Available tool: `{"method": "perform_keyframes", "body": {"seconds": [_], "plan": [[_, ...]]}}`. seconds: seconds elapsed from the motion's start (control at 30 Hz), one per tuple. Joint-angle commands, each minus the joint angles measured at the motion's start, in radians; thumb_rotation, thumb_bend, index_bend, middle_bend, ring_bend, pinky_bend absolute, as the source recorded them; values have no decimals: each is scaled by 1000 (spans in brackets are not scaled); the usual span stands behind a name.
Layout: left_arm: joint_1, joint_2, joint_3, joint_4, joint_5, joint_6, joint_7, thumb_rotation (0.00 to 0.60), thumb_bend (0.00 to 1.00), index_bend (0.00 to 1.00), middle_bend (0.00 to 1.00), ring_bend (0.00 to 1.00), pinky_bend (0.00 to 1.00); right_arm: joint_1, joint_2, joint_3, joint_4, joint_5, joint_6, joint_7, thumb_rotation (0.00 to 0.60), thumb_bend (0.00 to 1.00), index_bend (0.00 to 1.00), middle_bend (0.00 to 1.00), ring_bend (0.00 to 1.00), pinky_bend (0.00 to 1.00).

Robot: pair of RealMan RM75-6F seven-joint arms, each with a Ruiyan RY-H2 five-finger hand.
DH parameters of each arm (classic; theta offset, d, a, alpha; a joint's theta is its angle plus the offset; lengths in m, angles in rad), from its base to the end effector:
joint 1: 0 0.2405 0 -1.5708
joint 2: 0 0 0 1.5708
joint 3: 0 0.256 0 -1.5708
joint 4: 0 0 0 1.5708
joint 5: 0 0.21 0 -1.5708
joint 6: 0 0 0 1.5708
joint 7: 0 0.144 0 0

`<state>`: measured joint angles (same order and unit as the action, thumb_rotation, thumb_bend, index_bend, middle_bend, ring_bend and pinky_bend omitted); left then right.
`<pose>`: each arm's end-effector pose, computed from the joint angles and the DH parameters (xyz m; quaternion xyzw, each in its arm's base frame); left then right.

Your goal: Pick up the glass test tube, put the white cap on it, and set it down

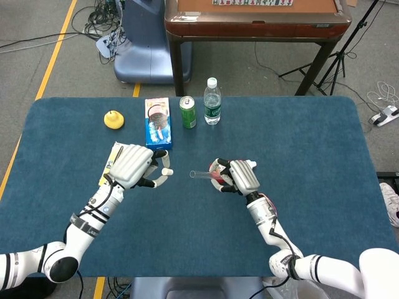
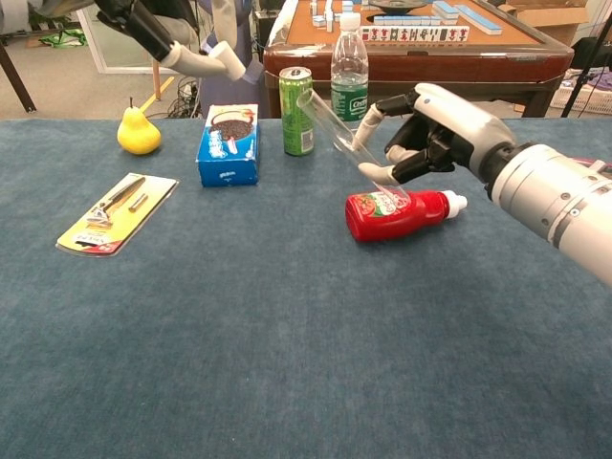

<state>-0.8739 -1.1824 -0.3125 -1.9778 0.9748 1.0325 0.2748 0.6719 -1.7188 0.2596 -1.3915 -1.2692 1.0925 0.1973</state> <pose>-0.0396 0.3370 0.0944 -0.7055 -0.3836 -0.4904 0.3386 -0.1235 -0.3359 -0.0324 0.5789 -0.5257 0.5507 0.2919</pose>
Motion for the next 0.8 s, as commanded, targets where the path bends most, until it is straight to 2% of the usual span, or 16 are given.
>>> {"method": "perform_keyframes", "body": {"seconds": [0.03,0.8], "plan": [[-17,-23,-4,4,-18,4,18,600,276,578,991,1000,1000,2,-14,3,10,-4,4,7,600,771,849,1000,1000,1000],[-71,-118,-11,29,-116,47,78,600,275,581,991,1000,1000,-9,-45,5,23,-30,17,33,600,771,849,1000,1000,1000]]}}
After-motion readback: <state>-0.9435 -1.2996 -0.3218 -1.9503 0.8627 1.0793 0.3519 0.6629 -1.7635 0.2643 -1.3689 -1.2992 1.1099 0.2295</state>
